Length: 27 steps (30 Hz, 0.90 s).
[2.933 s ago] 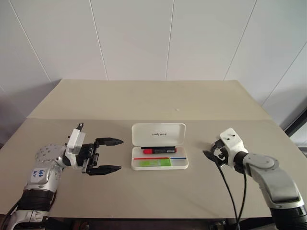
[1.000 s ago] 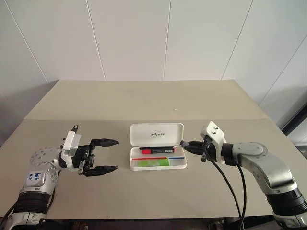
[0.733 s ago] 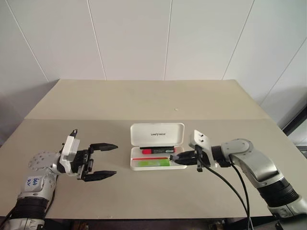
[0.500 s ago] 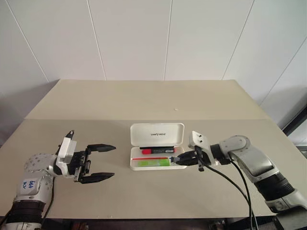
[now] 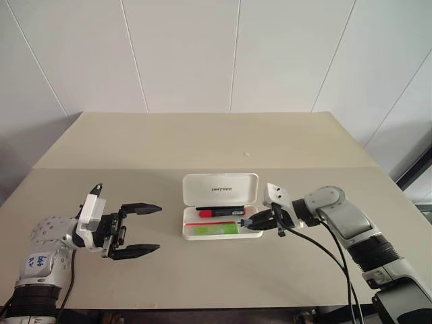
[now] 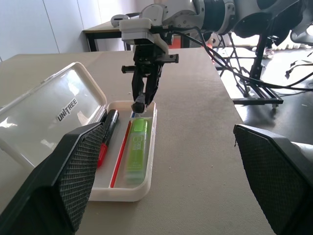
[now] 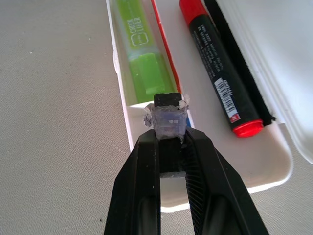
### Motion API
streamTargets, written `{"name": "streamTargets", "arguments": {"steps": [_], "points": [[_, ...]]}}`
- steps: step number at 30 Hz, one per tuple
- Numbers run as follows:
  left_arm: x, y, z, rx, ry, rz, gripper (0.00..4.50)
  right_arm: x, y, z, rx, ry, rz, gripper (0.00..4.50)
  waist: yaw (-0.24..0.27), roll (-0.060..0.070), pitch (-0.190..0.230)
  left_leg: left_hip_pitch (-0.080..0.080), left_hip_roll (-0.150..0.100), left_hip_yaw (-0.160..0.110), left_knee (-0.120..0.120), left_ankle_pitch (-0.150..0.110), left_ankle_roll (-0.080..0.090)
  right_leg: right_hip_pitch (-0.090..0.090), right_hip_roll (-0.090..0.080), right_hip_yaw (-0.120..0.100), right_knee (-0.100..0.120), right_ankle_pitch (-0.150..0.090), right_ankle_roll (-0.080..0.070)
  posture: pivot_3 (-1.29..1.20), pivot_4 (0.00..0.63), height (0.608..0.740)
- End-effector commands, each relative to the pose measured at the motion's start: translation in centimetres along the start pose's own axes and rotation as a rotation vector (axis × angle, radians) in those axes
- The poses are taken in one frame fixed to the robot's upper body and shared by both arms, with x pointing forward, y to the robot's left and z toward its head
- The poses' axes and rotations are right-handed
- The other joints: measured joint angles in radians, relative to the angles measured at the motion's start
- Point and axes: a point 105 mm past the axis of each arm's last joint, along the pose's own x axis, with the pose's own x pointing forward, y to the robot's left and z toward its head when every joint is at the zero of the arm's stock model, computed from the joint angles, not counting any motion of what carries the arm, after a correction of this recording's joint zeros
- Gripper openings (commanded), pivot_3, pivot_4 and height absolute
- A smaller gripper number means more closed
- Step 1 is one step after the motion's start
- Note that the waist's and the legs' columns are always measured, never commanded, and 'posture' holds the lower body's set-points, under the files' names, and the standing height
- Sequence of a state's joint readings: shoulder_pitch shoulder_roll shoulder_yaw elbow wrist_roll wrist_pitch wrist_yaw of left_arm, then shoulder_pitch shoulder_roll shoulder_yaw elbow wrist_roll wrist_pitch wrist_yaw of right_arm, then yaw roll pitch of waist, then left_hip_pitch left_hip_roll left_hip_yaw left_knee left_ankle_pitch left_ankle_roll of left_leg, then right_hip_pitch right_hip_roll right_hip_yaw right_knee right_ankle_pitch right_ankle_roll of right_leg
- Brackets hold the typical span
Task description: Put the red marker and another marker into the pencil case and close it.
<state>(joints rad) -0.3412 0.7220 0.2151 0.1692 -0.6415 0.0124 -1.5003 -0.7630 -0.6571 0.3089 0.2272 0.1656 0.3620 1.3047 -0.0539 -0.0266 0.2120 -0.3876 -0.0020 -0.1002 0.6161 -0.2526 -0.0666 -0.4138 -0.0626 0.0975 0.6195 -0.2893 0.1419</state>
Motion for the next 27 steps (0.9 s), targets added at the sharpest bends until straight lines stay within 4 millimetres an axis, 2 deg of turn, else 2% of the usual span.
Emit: {"name": "streamTargets", "arguments": {"steps": [1, 6, 13, 17, 22, 27], "points": [[-0.1, -0.1, 1.0, 0.037, -0.012, -0.024, 4.5, -0.5, 0.0, 1.4, -0.05, -0.02, 0.006, 2.73, 0.0, 0.0, 0.0, 0.0, 0.0, 0.0, 0.0, 0.0, 0.0, 0.0, 0.0, 0.0, 0.0, 0.0, 0.0, 0.0, 0.15, 0.74], [0.0, 0.1, 0.9, 0.037, -0.013, -0.026, 4.5, -0.8, 0.2, 1.4, -0.054, -0.016, 0.006, 4.49, 0.0, 0.0, 0.0, 0.0, 0.0, 0.0, 0.0, 0.0, 0.0, 0.0, 0.0, 0.0, 0.0, 0.0, 0.0, 0.0, 0.15, 0.74], [0.2, 0.3, 0.9, 0.039, -0.019, -0.033, 4.5, -1.7, 0.1, 2.3, -0.067, -0.039, -0.035, 4.49, 0.001, 0.0, 0.0, 0.0, 0.0, 0.0, 0.0, 0.0, 0.0, 0.0, 0.0, 0.0, 0.0, 0.0, 0.0, 0.0, 0.15, 0.74], [0.3, 0.6, 0.8, 0.045, -0.01, -0.025, 4.5, -2.5, -0.5, 4.0, -0.072, -0.155, -0.139, 4.49, 0.001, 0.0, 0.0, 0.0, 0.0, 0.0, 0.0, 0.0, 0.0, 0.0, 0.0, 0.0, 0.0, 0.0, 0.0, 0.0, 0.15, 0.74], [0.4, 1.8, 1.2, 0.088, -0.014, 0.005, 4.5, -5.2, 1.2, 6.4, -0.096, -0.411, -0.203, 4.49, 0.005, 0.0, 0.0, 0.0, 0.0, 0.0, 0.0, 0.0, 0.0, 0.0, 0.0, 0.0, 0.0, 0.0, 0.0, 0.0, 0.15, 0.74], [0.7, 3.8, 0.7, 0.097, 0.027, 0.064, 4.5, -6.9, 2.6, 5.9, -0.071, -0.501, -0.257, 4.49, 0.022, 0.0, 0.0, 0.0, -0.001, 0.0, 0.002, 0.0, 0.0, 0.001, 0.0, 0.0, 0.001, 0.0, 0.0, 0.0, 0.15, 0.74]]}}
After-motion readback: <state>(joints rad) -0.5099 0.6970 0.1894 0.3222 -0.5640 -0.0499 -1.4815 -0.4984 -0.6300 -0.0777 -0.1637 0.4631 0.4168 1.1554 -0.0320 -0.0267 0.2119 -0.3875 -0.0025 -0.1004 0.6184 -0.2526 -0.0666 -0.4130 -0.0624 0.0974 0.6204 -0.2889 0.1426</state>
